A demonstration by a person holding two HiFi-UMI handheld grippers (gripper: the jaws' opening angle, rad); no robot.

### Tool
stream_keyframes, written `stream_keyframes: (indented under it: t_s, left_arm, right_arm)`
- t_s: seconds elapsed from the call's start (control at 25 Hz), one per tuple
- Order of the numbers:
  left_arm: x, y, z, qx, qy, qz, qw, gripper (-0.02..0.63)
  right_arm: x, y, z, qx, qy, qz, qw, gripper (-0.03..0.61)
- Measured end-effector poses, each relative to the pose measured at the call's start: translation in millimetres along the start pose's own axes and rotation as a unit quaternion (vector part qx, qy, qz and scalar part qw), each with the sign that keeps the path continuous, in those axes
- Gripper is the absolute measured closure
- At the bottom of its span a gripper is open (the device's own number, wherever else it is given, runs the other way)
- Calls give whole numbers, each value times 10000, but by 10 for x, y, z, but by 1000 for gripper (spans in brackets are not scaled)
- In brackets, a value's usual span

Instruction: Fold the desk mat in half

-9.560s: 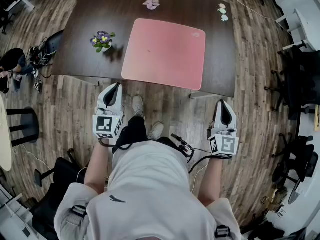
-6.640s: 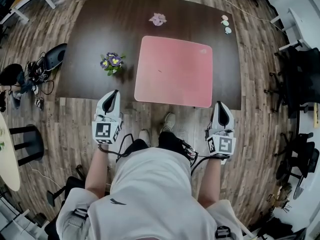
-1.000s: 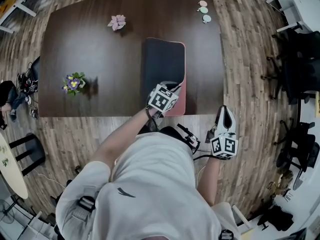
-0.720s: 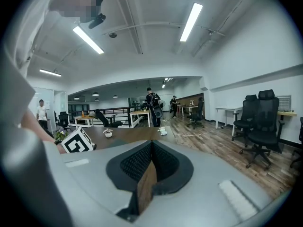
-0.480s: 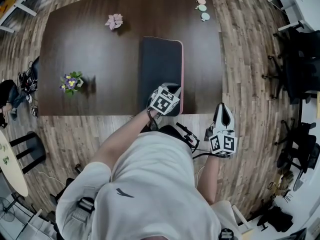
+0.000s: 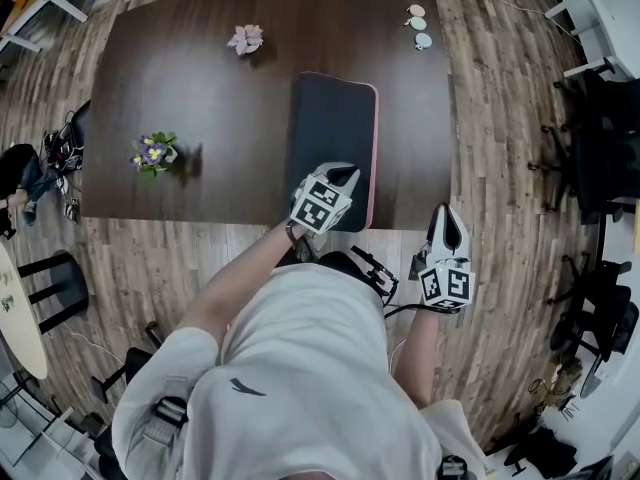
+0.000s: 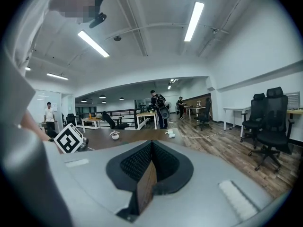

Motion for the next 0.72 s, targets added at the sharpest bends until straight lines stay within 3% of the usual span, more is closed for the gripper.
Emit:
stream_keyframes:
  t_s: [0.36, 0.52, 0.72]
  left_arm:
    - [-273, 156, 880, 687, 790, 229, 9942, 606]
    - [-420, 212, 1536, 1306, 1343, 210, 9821, 606]
    - [-664, 112, 2635, 1960, 1968, 151, 9605, 606]
  right_arm:
    - [-456, 88, -324, 119, 805, 168, 9965, 574]
    - [-777, 128, -407, 204, 1193, 331, 9921, 574]
    - [-1251, 239, -395, 383, 1417, 625, 9872, 574]
Point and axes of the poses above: the fingertips, and each gripper's own axes: z backward along the fingers, x to its right, y out of its top, the point moved 4 cm from there along z, backward along the fingers, and after that the axes turned 3 degrees about -y, right-handed, at the moved point
